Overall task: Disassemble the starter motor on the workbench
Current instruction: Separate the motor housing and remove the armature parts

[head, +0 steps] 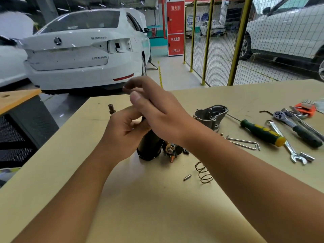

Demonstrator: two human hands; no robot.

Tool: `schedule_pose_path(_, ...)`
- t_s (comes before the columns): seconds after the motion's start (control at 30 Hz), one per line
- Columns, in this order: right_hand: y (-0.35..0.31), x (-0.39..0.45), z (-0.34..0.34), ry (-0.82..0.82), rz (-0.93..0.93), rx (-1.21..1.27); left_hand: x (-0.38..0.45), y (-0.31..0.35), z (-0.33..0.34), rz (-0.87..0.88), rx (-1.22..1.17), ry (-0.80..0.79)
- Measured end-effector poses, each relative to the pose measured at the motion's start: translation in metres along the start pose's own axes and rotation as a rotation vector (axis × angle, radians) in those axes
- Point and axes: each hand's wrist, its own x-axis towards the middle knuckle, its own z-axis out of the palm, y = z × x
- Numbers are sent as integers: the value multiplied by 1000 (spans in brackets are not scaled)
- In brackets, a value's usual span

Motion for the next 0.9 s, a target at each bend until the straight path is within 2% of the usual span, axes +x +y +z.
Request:
schedule_pose_path(0.13, 3, 3, -15, 236, 33, -242, -1, -3, -1, -46, -28, 83)
schedule_pose_path(0.23, -2, 11, -33, 112, 20, -385, -1, 1, 1, -41, 44, 159)
schedule_pose_path(0.37, -17, 24, -45, -139, -122, -573, -1, 1, 4, -92, 65, 236)
schedule_pose_path(0.5, -24, 34, -58, -336, -127, -657, -1, 2, 1, -87, 12, 58)
schedule_pose_path(0.6, -32, 34, -67, -449, -129, -628, 0, 4, 2, -79, 12, 53)
schedule_pose_path(0.7, -38, 35, -65, -443, -169, -634, 0, 5, 6, -88, -24, 124)
schedule_pose_path(0.9, -37, 35, -56, -298, -106, -875, 0, 6, 16, -143, -20, 263)
